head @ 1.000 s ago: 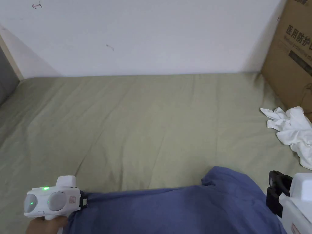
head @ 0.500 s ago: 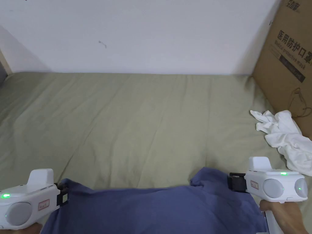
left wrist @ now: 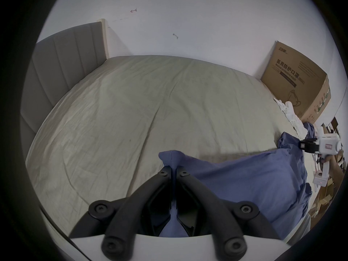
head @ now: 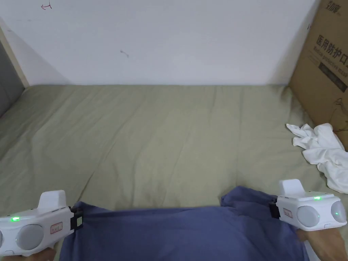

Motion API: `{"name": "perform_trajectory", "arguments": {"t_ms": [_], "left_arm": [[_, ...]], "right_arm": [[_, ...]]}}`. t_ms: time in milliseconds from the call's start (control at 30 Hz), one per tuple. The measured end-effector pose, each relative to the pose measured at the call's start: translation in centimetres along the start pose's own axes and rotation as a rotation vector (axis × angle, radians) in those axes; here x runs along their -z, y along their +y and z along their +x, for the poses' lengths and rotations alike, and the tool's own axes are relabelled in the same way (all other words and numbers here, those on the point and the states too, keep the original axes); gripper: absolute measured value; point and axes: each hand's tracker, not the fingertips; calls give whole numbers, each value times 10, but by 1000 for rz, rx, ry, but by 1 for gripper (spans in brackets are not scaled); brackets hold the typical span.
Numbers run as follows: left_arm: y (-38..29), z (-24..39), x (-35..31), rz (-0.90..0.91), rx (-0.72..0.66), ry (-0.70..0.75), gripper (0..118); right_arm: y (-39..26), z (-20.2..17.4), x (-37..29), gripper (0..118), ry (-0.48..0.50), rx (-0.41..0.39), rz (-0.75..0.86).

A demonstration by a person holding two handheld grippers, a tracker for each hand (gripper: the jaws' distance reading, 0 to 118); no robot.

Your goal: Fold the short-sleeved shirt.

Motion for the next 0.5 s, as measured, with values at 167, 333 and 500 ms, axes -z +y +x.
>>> {"name": "perform_trajectory", "arguments": {"t_ms": [167,333,500], "left_arm": [[-15,-6,-26,10,-52,0,1],[-38,-10,-68,29,-83,7,1],[-73,-14,-107,34,-85,5,1]], "right_arm": [[-18,4,-94,2,66,79,156],[-60,16,-166,2,99,127,236],[-118,20,-208,3,132,172,248]]}}
